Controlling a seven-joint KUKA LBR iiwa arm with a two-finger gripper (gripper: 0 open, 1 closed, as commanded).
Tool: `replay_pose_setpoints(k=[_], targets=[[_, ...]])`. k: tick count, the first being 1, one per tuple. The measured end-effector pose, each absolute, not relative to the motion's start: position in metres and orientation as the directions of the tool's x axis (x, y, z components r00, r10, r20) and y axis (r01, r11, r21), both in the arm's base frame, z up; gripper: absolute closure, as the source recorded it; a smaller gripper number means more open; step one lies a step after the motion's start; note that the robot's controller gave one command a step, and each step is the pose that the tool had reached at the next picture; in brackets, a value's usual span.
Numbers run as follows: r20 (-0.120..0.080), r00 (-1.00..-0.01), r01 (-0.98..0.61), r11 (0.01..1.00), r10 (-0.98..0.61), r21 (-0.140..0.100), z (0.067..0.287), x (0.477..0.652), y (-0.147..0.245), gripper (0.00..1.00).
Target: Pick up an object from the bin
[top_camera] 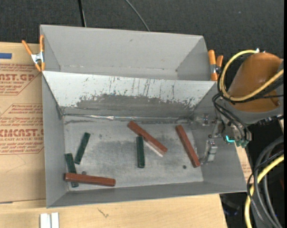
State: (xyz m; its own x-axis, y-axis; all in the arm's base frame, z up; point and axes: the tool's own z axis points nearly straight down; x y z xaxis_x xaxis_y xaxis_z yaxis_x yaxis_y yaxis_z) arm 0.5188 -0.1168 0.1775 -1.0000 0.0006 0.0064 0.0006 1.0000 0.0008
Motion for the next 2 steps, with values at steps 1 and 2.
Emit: replay_pose_setpoints(k=[1, 2], targets=[[-0.001, -1.000, -0.001, 1.000, -0.001, 0.000, 0.182, 0.521, -0.116, 0.00], [-0.005, -0.993, 0.117, 0.993, 0.117, 0.001, 0.137, 0.526, -0.130, 0.00]])
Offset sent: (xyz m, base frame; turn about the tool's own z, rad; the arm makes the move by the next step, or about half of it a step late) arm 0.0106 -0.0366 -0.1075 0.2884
